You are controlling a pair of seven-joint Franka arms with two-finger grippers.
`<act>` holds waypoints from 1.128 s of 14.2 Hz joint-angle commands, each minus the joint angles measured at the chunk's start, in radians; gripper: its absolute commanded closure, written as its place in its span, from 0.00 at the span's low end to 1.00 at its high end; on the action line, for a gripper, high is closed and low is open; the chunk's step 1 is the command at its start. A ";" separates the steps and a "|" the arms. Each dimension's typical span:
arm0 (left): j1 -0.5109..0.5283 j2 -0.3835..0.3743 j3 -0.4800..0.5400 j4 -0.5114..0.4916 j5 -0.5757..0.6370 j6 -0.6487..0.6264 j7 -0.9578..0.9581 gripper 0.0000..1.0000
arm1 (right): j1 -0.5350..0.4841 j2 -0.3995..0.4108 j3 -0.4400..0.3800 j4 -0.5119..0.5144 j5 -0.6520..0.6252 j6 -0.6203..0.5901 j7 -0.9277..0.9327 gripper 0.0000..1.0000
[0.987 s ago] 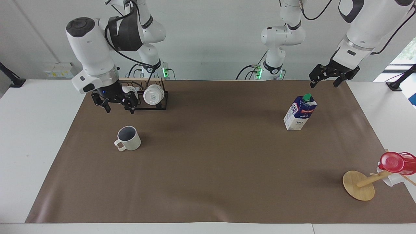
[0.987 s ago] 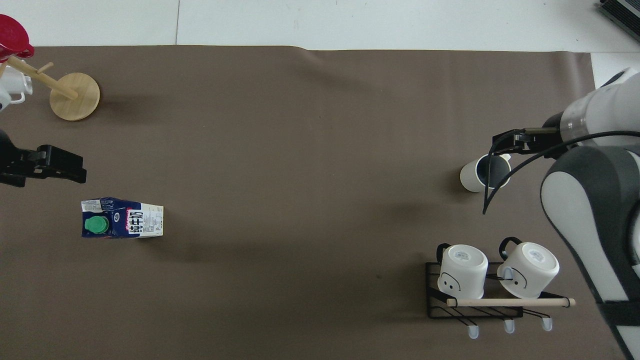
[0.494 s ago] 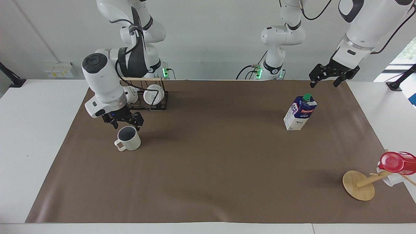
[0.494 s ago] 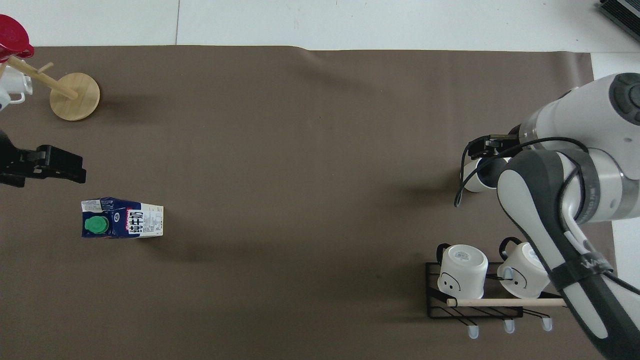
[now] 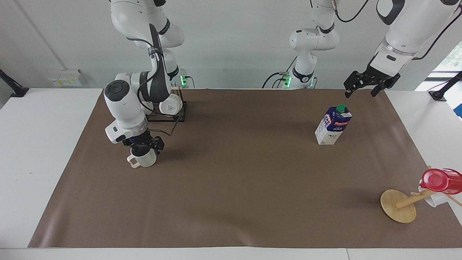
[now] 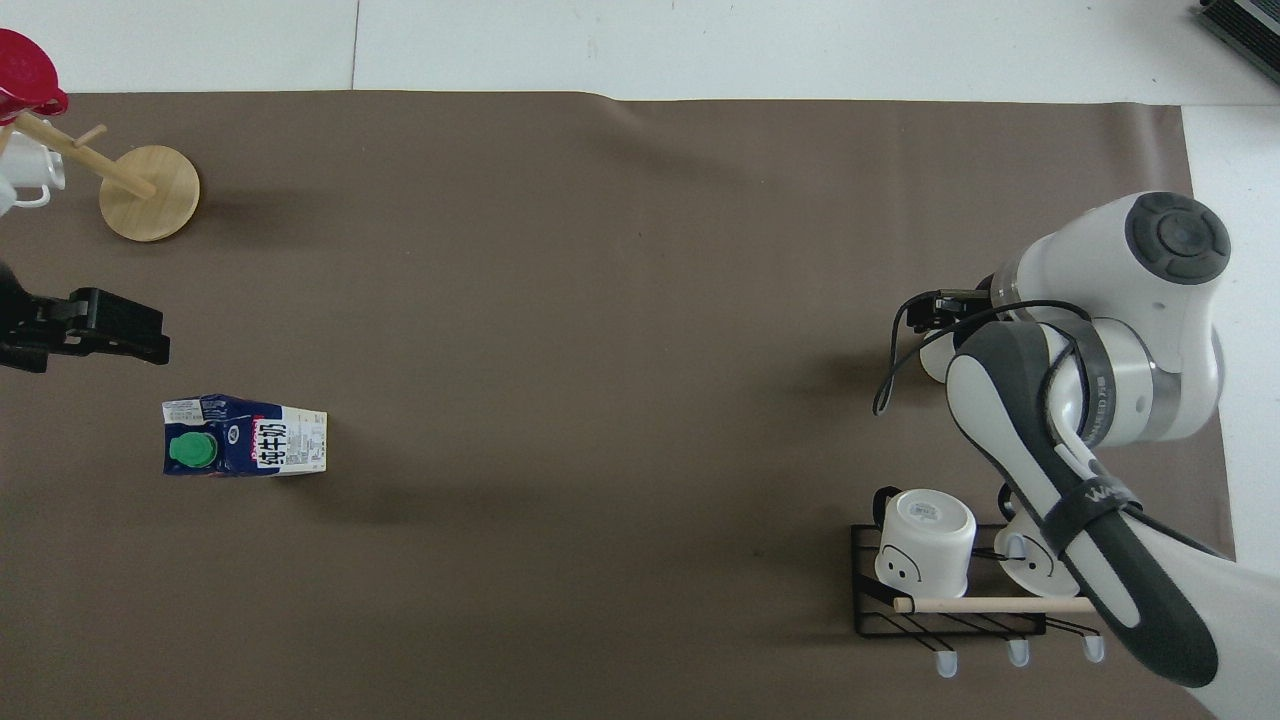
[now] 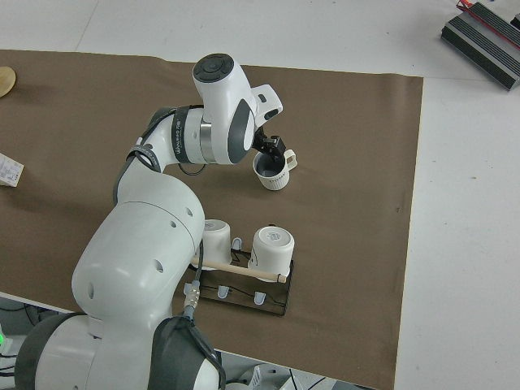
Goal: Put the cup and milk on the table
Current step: 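Reach the right gripper down and grasp the black-inside white cup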
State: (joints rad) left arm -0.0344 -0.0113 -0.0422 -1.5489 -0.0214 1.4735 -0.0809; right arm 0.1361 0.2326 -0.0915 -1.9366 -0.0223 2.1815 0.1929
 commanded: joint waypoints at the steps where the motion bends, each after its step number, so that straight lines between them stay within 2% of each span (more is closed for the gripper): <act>1: -0.004 -0.002 0.005 0.012 0.009 0.002 -0.002 0.00 | -0.007 0.005 0.006 -0.016 0.004 0.018 0.023 0.00; 7: -0.004 -0.002 0.005 0.012 0.009 0.001 -0.002 0.00 | -0.007 0.025 0.006 -0.048 0.004 0.078 0.046 0.00; 8: -0.004 -0.002 0.005 0.012 0.009 0.001 -0.006 0.00 | -0.006 0.025 0.007 -0.048 0.004 0.077 0.046 0.23; 10: -0.004 -0.002 0.005 0.012 0.009 0.001 -0.005 0.00 | -0.006 0.024 0.006 -0.047 0.004 0.070 0.043 0.49; 13: -0.004 -0.002 0.005 0.010 0.009 0.001 -0.006 0.00 | -0.004 0.019 0.007 -0.044 0.004 0.067 0.048 1.00; 16: -0.004 -0.015 0.005 -0.006 0.009 -0.001 -0.005 0.00 | 0.000 0.020 0.007 -0.039 0.004 0.067 0.046 1.00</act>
State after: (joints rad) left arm -0.0343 -0.0113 -0.0416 -1.5488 -0.0214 1.4737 -0.0809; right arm 0.1379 0.2641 -0.0898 -1.9704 -0.0222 2.2413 0.2176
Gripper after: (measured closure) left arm 0.000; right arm 0.890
